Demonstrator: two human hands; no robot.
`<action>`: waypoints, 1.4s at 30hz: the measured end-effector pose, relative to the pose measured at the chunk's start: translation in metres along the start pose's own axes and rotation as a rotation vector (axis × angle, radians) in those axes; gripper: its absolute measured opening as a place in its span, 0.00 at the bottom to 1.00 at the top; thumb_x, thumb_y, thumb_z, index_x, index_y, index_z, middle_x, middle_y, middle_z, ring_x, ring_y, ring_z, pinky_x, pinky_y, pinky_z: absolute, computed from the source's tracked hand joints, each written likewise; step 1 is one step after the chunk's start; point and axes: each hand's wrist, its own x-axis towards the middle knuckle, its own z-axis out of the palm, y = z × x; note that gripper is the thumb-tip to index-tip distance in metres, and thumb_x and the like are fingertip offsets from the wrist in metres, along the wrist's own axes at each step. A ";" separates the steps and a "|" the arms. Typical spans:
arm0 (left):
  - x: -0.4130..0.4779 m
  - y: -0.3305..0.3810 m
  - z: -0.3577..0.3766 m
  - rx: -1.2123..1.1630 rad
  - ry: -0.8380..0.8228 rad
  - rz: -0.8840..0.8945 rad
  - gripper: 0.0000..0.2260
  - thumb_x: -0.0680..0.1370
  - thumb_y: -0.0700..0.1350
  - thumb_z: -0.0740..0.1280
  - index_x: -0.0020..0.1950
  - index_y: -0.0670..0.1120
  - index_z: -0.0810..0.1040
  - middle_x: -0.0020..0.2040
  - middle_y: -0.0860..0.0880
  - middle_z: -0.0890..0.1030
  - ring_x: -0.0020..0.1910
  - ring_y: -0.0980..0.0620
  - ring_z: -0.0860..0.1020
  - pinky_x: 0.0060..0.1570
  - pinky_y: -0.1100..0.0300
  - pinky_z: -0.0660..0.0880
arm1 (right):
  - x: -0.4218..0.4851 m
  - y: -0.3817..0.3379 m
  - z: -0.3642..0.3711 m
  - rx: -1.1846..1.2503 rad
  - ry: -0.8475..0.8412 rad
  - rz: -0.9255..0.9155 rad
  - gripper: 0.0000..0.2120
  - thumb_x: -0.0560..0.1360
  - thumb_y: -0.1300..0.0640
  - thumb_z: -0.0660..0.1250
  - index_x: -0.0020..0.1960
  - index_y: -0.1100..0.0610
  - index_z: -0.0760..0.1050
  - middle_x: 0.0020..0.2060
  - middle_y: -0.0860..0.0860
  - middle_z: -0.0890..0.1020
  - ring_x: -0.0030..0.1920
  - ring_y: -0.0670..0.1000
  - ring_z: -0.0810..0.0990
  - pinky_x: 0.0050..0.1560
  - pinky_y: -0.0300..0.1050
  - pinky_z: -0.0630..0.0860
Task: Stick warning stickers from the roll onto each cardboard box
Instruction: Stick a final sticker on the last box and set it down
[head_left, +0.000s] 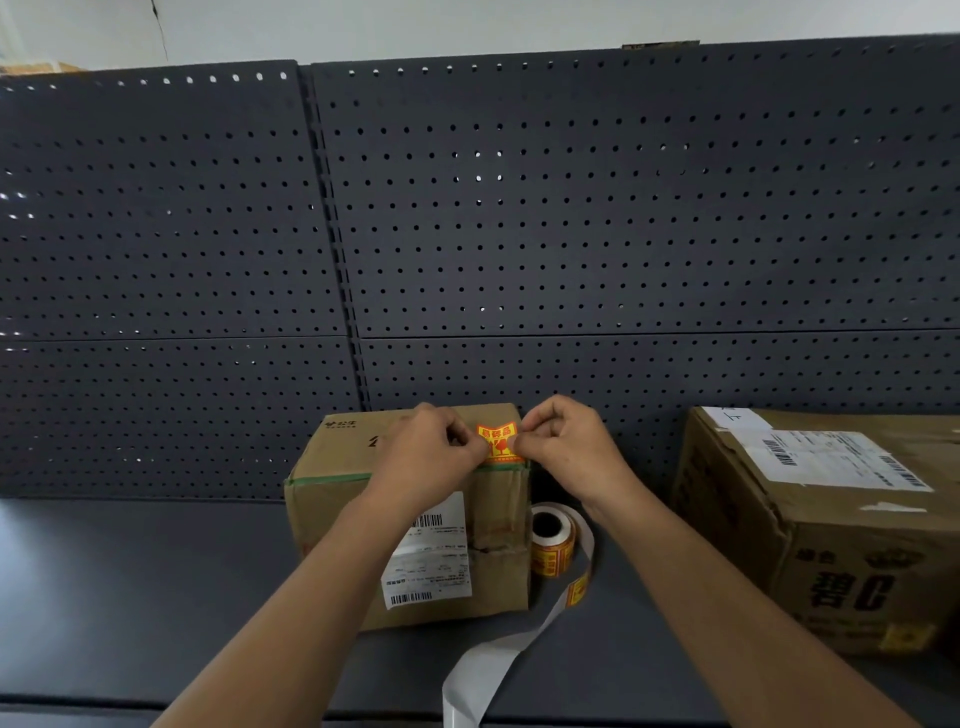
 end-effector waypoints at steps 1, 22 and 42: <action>-0.001 0.001 0.000 0.010 0.001 -0.002 0.14 0.68 0.64 0.63 0.37 0.56 0.80 0.45 0.54 0.80 0.47 0.49 0.80 0.48 0.43 0.82 | 0.000 0.000 0.000 -0.007 0.004 -0.003 0.09 0.73 0.64 0.77 0.47 0.57 0.78 0.36 0.52 0.81 0.39 0.47 0.80 0.43 0.44 0.79; -0.013 0.003 0.008 0.252 0.012 0.077 0.10 0.83 0.58 0.61 0.59 0.54 0.75 0.60 0.53 0.75 0.63 0.47 0.71 0.64 0.46 0.70 | -0.011 0.011 0.015 -0.094 -0.026 0.058 0.05 0.84 0.56 0.62 0.60 0.52 0.70 0.48 0.52 0.78 0.46 0.50 0.77 0.49 0.50 0.76; 0.000 -0.011 0.007 0.262 -0.088 0.012 0.13 0.84 0.61 0.57 0.64 0.57 0.72 0.62 0.52 0.69 0.68 0.46 0.66 0.69 0.48 0.62 | -0.006 0.029 0.036 -0.209 0.089 -0.040 0.06 0.87 0.56 0.57 0.58 0.57 0.69 0.40 0.47 0.75 0.36 0.44 0.73 0.30 0.33 0.69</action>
